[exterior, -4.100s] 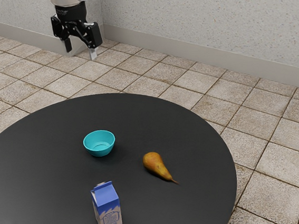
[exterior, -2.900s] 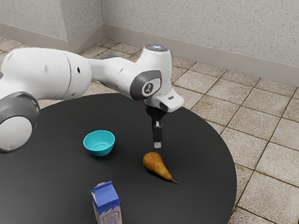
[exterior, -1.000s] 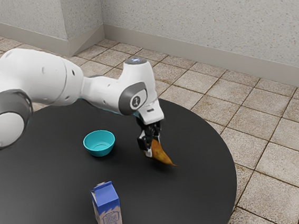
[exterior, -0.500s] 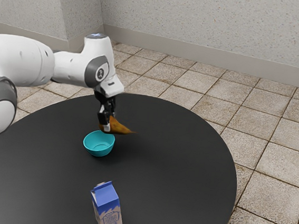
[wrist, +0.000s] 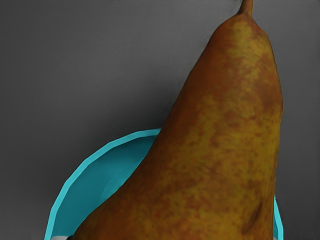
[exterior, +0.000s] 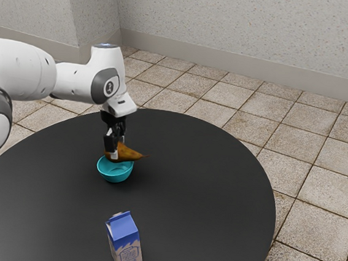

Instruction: Place the pear in the bowl.

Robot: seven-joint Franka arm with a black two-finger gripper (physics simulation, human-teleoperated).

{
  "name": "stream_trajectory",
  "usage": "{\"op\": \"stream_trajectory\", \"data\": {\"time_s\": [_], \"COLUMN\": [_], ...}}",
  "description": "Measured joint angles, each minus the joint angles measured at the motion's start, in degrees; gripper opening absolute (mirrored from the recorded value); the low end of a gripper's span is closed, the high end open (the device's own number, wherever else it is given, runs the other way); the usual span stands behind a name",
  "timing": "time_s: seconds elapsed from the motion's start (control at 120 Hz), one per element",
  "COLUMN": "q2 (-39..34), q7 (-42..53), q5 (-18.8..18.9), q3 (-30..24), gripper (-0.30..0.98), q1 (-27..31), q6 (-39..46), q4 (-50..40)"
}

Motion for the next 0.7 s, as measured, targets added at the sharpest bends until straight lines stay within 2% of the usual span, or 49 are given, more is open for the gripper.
{"op": "stream_trajectory", "data": {"time_s": [0.275,0.375,0.492,0.592,0.7], "q2": [-0.38,-5.21,-12.92,-20.84,-23.19], "q7": [0.13,-0.42,-4.97,-13.29,-23.15], "q5": [-0.2,0.01,3.64,5.94,10.5], "q3": [0.0,0.09,0.83,2.39,0.64], "gripper": [0.61,0.64,0.66,0.67,0.68], "q1": [0.0,-0.01,-0.09,-0.13,1.46], "q6": [-1.82,-2.71,-7.19,-12.72,-20.02], "q4": [0.3,0.38,2.5,5.74,13.49]}}
